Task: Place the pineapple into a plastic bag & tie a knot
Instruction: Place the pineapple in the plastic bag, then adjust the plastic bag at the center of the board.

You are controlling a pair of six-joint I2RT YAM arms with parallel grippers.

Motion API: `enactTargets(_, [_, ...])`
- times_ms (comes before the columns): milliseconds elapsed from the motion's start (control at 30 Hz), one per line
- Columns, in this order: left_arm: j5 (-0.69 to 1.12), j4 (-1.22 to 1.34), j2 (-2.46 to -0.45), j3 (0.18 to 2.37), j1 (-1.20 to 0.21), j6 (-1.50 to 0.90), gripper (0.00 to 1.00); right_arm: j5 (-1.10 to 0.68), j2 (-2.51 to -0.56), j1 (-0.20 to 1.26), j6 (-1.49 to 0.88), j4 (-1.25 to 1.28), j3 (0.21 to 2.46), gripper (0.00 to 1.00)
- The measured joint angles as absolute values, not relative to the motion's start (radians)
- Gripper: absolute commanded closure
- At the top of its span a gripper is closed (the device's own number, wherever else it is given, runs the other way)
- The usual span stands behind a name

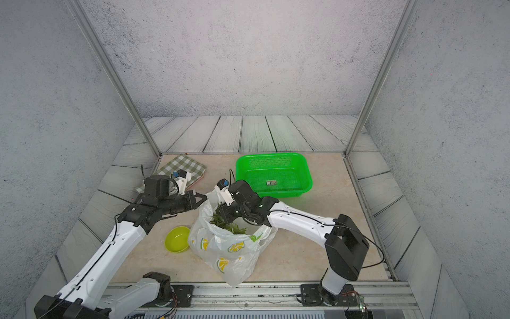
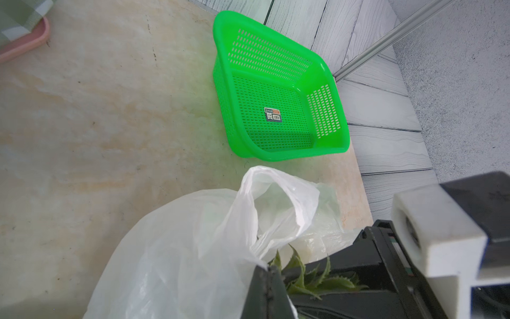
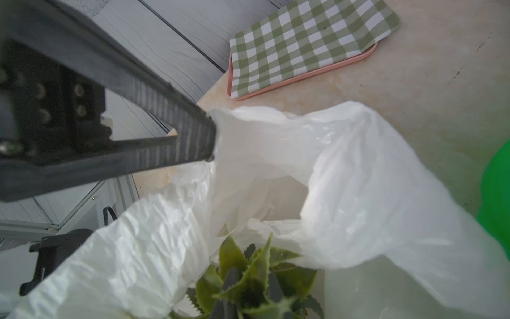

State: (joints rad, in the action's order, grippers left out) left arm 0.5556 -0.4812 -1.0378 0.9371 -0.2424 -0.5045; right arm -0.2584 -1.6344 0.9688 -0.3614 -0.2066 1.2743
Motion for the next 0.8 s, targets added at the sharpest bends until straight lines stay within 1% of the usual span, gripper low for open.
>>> enactTargets(33, [0.56,-0.482,-1.039,0.937,-0.242,-0.503,0.96,-0.262,-1.634,0.969,-0.35,-0.228,1.283,0.56])
enactTargets(100, [0.573,-0.484,-1.043,0.937,-0.242,-0.491,0.82,-0.265,-1.634,0.971,-0.337,-0.264,1.304,0.45])
enactTargets(200, [0.581,-0.498,-1.045,0.938,-0.242,-0.476,0.61,-0.259,-1.621,0.972,-0.325,-0.31,1.333,0.32])
enactTargets(267, [0.579,-0.517,-1.043,0.941,-0.242,-0.461,0.52,-0.244,-1.596,0.972,-0.318,-0.339,1.349,0.3])
enactTargets(300, [0.573,-0.532,-1.039,0.944,-0.242,-0.452,0.49,-0.228,-1.577,0.972,-0.316,-0.355,1.357,0.28])
enactTargets(400, [0.549,-0.585,-1.02,0.97,-0.242,-0.426,0.48,-0.171,-1.502,0.972,-0.313,-0.393,1.371,0.23])
enactTargets(433, [0.542,-0.602,-1.012,0.983,-0.242,-0.416,0.46,-0.152,-1.475,0.972,-0.311,-0.403,1.373,0.23])
enactTargets(633, [0.502,-0.708,-0.974,1.09,-0.245,-0.34,0.45,-0.017,-1.332,0.972,-0.313,-0.493,1.406,0.23])
enactTargets(667, [0.494,-0.727,-0.974,1.103,-0.249,-0.329,0.43,0.007,-1.309,0.972,-0.317,-0.517,1.409,0.23])
enactTargets(800, [0.486,-0.812,-0.989,1.126,-0.267,-0.304,0.43,0.079,-1.219,0.972,-0.349,-0.629,1.411,0.25])
